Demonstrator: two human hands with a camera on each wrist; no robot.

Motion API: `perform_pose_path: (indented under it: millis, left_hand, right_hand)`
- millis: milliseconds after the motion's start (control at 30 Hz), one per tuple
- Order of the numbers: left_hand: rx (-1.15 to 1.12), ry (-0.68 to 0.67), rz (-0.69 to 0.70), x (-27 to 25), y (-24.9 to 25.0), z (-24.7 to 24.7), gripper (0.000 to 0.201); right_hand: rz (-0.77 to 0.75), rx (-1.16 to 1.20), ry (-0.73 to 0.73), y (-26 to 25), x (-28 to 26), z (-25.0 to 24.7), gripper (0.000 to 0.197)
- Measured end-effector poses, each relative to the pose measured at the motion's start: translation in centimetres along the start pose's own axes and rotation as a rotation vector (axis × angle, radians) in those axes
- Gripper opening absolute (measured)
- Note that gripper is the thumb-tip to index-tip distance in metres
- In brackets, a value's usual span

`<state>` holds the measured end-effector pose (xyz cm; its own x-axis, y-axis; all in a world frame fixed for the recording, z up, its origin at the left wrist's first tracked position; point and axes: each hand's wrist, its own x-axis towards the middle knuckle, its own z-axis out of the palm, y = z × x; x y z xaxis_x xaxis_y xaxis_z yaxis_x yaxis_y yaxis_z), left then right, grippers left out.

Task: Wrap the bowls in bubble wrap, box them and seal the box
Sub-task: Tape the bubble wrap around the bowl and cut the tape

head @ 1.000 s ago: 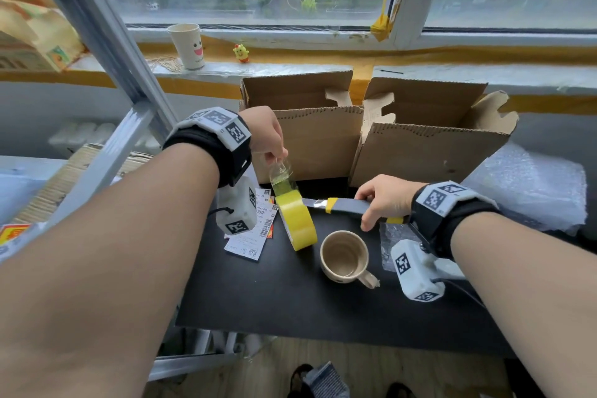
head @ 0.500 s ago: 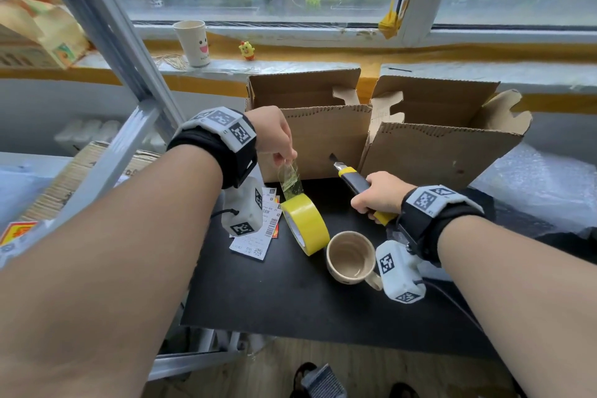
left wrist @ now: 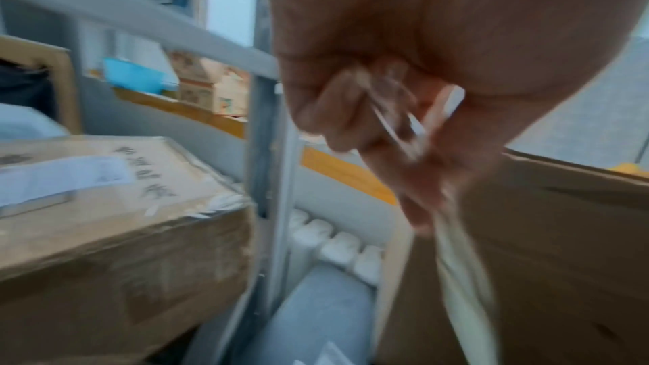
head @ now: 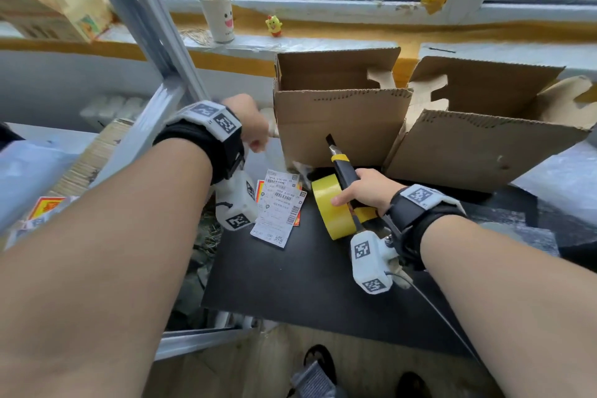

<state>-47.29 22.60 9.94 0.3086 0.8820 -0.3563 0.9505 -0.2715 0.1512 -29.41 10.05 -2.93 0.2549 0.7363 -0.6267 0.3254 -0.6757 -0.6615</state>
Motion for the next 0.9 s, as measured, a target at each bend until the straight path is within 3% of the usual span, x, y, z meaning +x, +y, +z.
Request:
perform_pose_path:
  millis: [167,300,500,800,900]
  left_hand:
    - [-0.046,0.028,-0.075,0.3,-3.1,-1.5,0.014]
    - [-0.119,0.101,-0.057,0.4,-3.2,-2.6,0.01]
    - [-0.148,0.08,-0.032,-0.3,-3.8,-2.5,0.018]
    - [-0.181,-0.013,0.097,-0.9,-3.1,-1.1,0.016]
    - [-0.156,-0.057,0.164,-1.2,-2.5,-1.0,0.021]
  right_hand:
    - [-0.076,-0.144,0.015,-1.1,-1.3,-0.9,0.045]
    - [-0.173,-0.42,0.033,-2.3,-0.8,0.9,0.041]
    - [-0.216,-0.661,-0.018,-2.0,-0.1,4.6,0.039]
    - [-0.109,-0.641,-0.028,-0.9,0.6,4.6,0.035]
    - [-0.165,-0.479,0.143,-1.3,0.3,3.7,0.019]
